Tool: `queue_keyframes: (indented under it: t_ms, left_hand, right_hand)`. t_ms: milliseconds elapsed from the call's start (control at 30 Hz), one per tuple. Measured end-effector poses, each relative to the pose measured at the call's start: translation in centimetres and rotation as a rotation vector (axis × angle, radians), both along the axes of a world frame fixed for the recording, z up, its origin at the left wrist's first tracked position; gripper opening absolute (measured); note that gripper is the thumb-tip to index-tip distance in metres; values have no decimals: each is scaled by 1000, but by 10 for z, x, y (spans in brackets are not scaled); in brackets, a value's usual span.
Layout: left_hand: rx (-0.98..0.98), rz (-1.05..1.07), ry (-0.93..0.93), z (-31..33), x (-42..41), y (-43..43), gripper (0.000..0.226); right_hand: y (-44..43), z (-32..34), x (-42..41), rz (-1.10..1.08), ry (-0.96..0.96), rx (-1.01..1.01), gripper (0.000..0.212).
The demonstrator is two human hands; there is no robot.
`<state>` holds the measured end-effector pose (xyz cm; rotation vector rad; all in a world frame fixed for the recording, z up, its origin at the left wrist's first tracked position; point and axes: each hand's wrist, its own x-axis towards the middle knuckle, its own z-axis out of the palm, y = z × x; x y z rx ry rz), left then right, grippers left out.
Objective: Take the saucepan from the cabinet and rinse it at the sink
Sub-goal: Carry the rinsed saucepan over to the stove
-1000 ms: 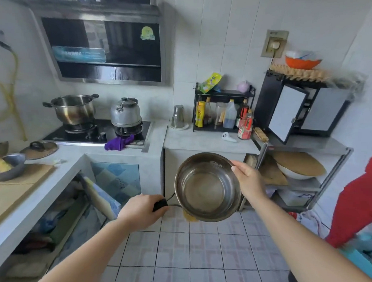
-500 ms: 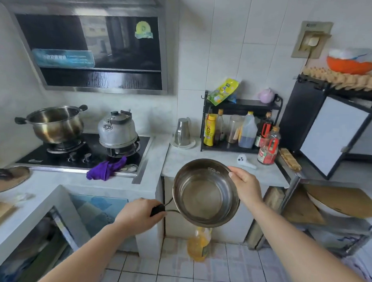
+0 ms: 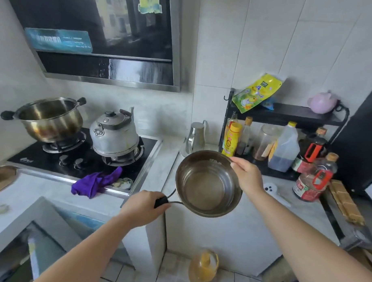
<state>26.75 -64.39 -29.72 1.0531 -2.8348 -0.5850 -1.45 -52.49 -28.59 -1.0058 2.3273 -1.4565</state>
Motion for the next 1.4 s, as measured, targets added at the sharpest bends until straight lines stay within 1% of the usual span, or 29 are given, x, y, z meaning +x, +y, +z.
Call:
queue_keyframes:
  t_ms: [233, 467, 600, 667, 733, 833, 933, 1100, 1400]
  left_hand:
    - [45, 19, -48, -25, -54, -82, 30]
    - [156, -13, -129, -58, -98, -172, 26]
    - [239, -16, -174, -82, -118, -212, 22]
    - [284, -14, -184, -96, -125, -226, 24]
    - [309, -16, -198, -106, -130, -231, 30]
    - [377, -27, -197, -121, -138, -237, 25]
    - [414, -32, -194, -131, -142, -235, 28]
    - [455, 28, -199, -143, -143, -229, 31]
    - [509, 146, -198, -148, -152, -210, 30]
  right_hand:
    - [-76, -40, -53, -20, -42, 43, 27]
    - [-151, -88, -85, -85, -131, 115, 25]
    - [-178, -116, -97, -123, -200, 162, 26]
    - [-187, -125, -103, -137, -203, 186, 25]
    - [-191, -130, -107, -149, -196, 207, 25]
    - [-197, -140, -113, -165, -174, 267, 25]
    - [-199, -146, -118, -168, -173, 320, 25]
    - [-205, -157, -124, -153, -205, 336, 25]
    - [-220, -159, -137, -106, -253, 326, 25]
